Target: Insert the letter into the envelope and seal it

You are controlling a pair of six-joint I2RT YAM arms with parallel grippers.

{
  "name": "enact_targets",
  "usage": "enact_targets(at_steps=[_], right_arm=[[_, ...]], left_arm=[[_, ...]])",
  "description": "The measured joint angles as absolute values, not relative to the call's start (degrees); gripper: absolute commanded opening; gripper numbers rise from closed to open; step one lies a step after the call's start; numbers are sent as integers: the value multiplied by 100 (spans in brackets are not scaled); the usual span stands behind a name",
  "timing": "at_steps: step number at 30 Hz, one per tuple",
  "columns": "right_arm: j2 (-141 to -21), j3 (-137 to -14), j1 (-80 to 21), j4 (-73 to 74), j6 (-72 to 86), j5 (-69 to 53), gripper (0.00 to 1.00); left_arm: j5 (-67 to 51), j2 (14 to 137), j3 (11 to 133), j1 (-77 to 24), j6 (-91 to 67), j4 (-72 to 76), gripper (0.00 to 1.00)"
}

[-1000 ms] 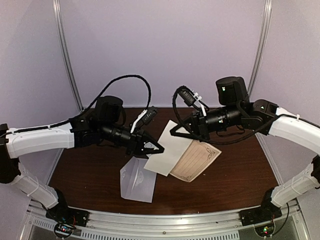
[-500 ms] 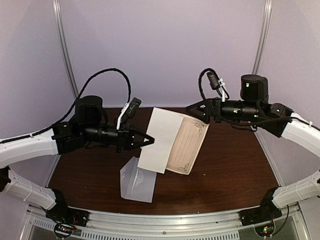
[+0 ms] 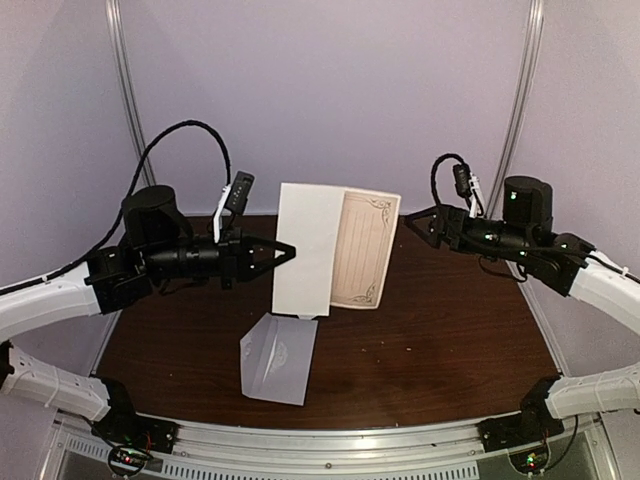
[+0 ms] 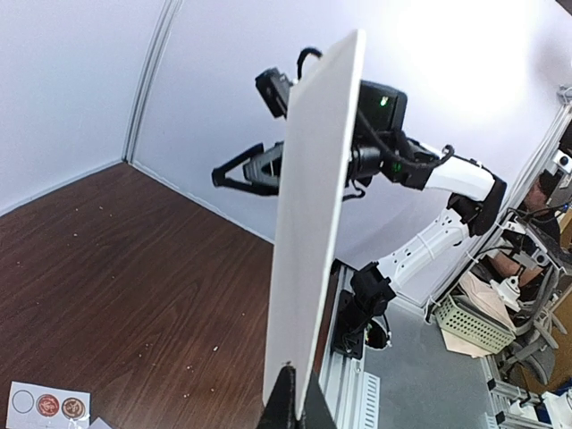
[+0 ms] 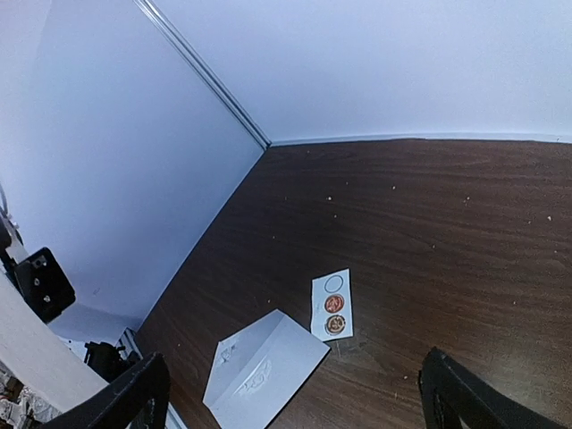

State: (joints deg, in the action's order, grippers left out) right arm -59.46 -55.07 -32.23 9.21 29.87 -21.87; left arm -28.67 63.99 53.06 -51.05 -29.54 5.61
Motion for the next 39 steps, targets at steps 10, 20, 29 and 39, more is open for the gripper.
enact_targets(at_steps=[10, 20, 29, 39], right_arm=[[-5951, -4958, -3653, 648, 3015, -2974, 99], [-6261, -4969, -4357, -16, 2974, -3511, 100], [-6302, -5065, -4707, -596, 2987, -3809, 100], [-6724, -5166, -4831, -1028, 3050, -3889, 85]], left_arm=[[-2808, 6390, 5306, -5105, -3175, 904, 0], [-2812, 6477, 5297, -5105, -3301, 1026, 0], [-2910, 6508, 5280, -5105, -3365, 1120, 0], [-3326, 6643, 5271, -5103, -3411, 1369, 0]])
